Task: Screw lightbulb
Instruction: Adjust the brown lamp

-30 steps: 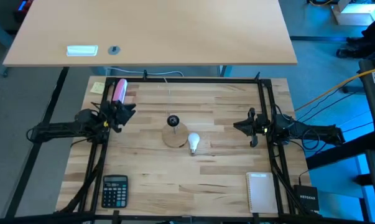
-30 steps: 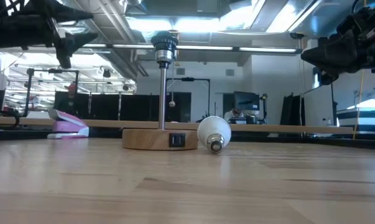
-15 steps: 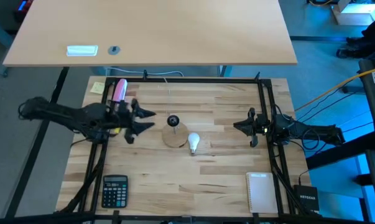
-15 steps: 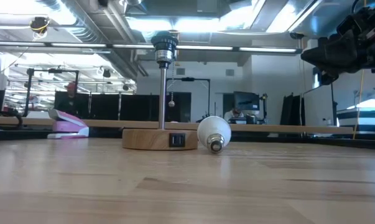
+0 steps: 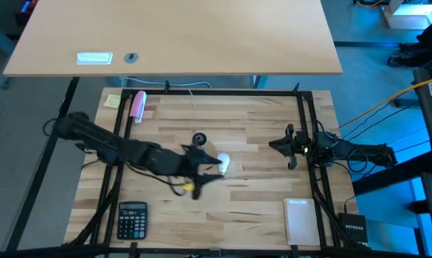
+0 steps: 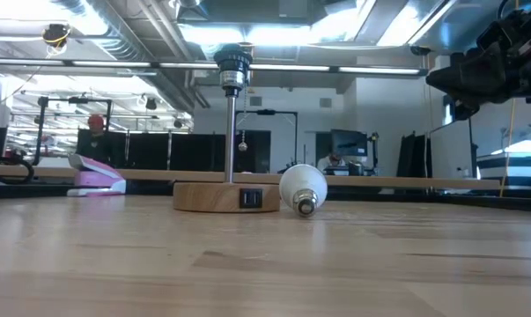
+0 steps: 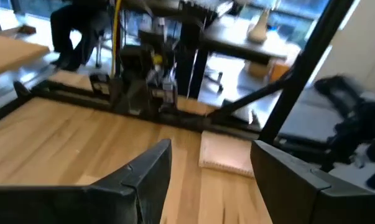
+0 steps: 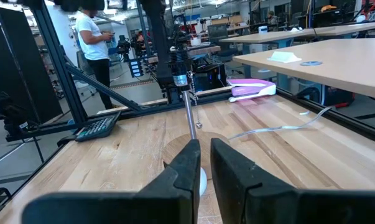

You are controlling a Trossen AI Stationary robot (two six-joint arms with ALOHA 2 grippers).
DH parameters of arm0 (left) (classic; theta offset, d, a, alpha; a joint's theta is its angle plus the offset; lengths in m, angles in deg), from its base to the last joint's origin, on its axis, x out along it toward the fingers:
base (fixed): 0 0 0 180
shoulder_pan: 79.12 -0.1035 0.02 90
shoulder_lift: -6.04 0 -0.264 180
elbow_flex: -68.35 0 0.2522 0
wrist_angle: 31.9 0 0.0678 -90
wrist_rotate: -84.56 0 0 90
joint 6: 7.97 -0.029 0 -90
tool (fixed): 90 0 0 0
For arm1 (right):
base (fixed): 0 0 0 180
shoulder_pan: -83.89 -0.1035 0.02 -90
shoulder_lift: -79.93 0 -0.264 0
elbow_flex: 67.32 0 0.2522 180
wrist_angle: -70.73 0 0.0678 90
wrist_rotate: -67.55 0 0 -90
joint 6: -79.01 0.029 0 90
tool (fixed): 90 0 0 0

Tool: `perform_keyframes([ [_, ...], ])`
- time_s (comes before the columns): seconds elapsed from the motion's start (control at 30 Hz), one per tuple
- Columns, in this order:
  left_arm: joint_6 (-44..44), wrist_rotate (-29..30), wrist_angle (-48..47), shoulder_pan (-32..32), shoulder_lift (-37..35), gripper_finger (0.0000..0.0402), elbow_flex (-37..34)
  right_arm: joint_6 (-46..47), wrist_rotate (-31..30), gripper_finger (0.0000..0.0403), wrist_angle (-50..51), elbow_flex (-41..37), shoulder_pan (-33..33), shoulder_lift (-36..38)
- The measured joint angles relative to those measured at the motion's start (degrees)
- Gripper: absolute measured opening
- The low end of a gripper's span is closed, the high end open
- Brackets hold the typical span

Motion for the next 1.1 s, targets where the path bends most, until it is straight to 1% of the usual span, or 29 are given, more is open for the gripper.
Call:
perform_keyframes([
  [0.1,1.48,-0.14,0.32,-0.58,6.7,0.021,2.84,0.0,-0.01,0.0042,-0.01,0.0,0.0,0.0],
  [0.17,2.03,-1.56,4.92,-0.59,10.63,0.021,3.7,0.0,-0.02,0.0042,0.0,0.0,0.0,0.0],
  [0.3,-2.07,-1.83,14.07,-1.02,16.18,0.021,3.84,0.01,0.0,0.0042,-0.02,0.0,0.0,-0.02],
  [0.4,-3.93,-1.95,14.42,-2.28,17.19,0.021,3.82,0.0,0.0,0.0042,0.0,0.0,0.0,-0.02],
  [0.53,-0.99,-1.6,13.62,-4.29,17.04,0.021,3.84,0.0,0.0,0.0042,0.0,0.0,0.0,0.0],
  [0.73,-0.76,-2.9,12.73,-4.69,17.04,0.021,3.84,0.0,0.0,0.0042,-0.02,0.0,0.0,0.0],
  [0.8,-0.68,-2.53,9.65,-4.78,17.04,0.021,3.87,0.0,0.0,0.0042,-0.02,0.0,0.0,0.0],
  [0.9,0.62,-2.07,1.1,-4.77,17.04,0.021,3.87,0.01,0.0,0.0042,-0.02,0.0,0.0,-0.01],
  [1.1,12.23,-2.12,-21.71,-2.94,17.04,0.021,3.75,0.0,0.0,0.0042,-0.01,0.0,0.0,-0.02],
])
